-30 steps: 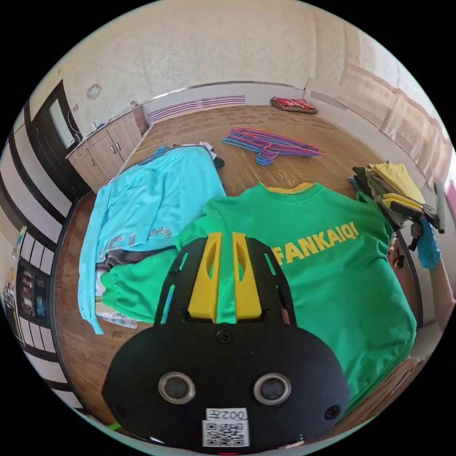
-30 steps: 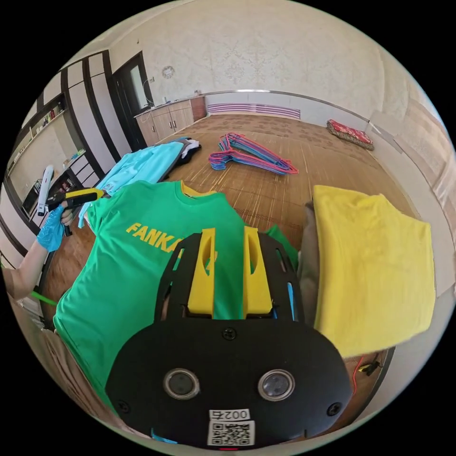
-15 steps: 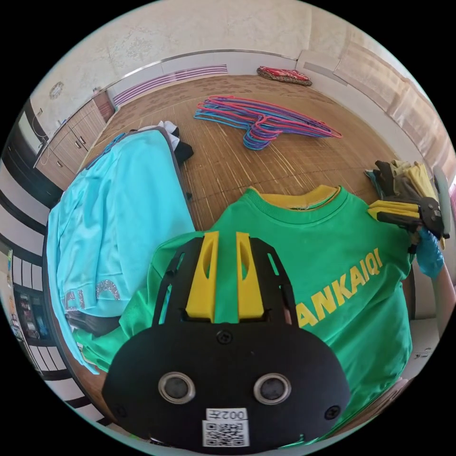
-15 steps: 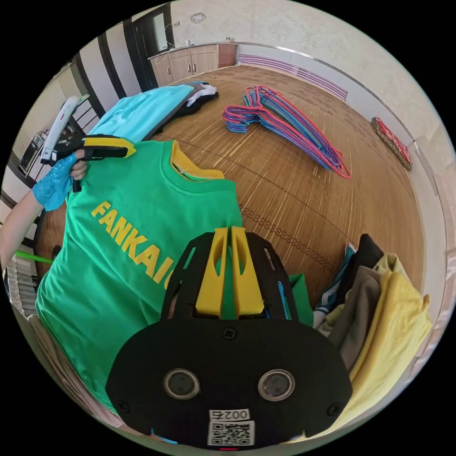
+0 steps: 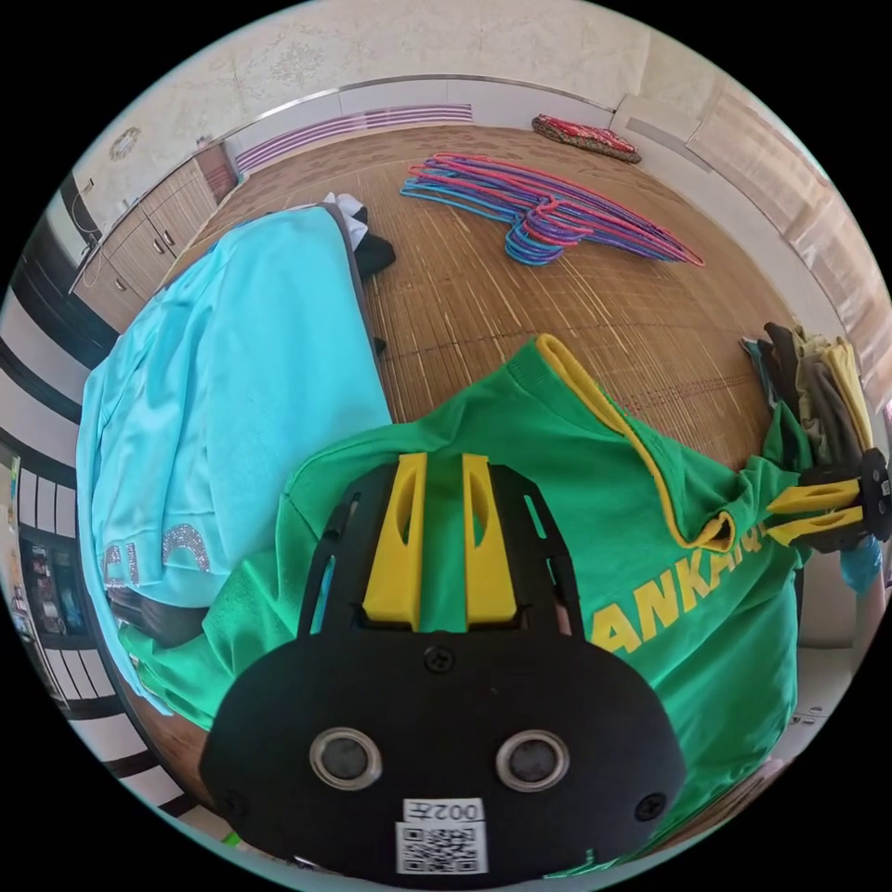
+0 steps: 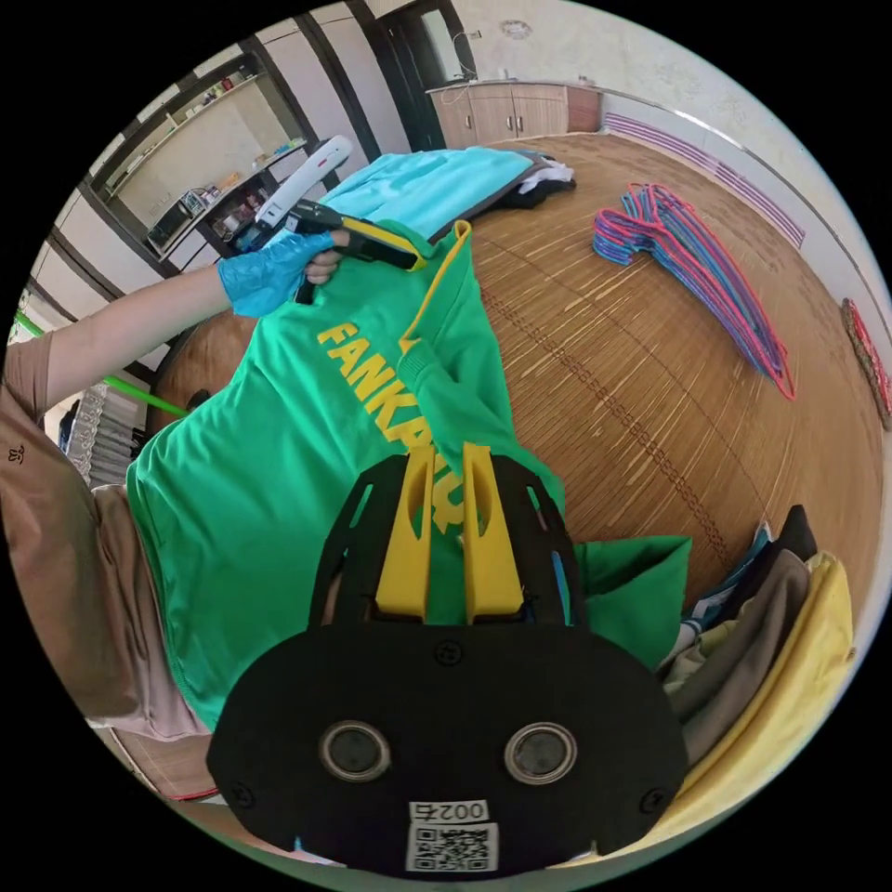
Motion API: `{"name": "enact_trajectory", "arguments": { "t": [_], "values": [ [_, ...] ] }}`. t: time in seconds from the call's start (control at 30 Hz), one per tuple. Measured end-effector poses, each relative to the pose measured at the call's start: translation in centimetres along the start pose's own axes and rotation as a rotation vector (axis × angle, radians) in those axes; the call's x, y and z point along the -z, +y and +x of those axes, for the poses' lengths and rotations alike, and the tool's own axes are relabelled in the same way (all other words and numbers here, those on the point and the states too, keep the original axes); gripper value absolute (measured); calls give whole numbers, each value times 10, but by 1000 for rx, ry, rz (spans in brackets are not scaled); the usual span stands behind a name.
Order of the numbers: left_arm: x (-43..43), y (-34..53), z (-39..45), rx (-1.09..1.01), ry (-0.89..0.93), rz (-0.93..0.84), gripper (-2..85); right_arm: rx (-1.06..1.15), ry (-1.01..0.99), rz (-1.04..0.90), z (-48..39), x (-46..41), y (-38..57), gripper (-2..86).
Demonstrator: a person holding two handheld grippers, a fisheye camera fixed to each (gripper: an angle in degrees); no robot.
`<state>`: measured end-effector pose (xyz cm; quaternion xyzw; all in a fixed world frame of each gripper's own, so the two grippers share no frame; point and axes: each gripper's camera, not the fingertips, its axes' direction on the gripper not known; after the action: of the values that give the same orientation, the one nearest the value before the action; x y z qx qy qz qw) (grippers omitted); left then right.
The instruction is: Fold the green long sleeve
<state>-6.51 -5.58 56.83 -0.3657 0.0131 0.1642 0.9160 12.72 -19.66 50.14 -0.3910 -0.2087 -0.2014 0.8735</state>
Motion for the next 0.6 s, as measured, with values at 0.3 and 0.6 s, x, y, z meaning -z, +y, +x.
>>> {"name": "enact_trajectory", "arguments": {
  "t": [0.3,0.6],
  "values": [
    [-1,-11,-7,10,21,47,27,-1,66,-65,6,-28,-40,113],
    [0,-17,-13,25,-1,71,33,-66,364,136,0,5,-62,-1]
  ]
}}
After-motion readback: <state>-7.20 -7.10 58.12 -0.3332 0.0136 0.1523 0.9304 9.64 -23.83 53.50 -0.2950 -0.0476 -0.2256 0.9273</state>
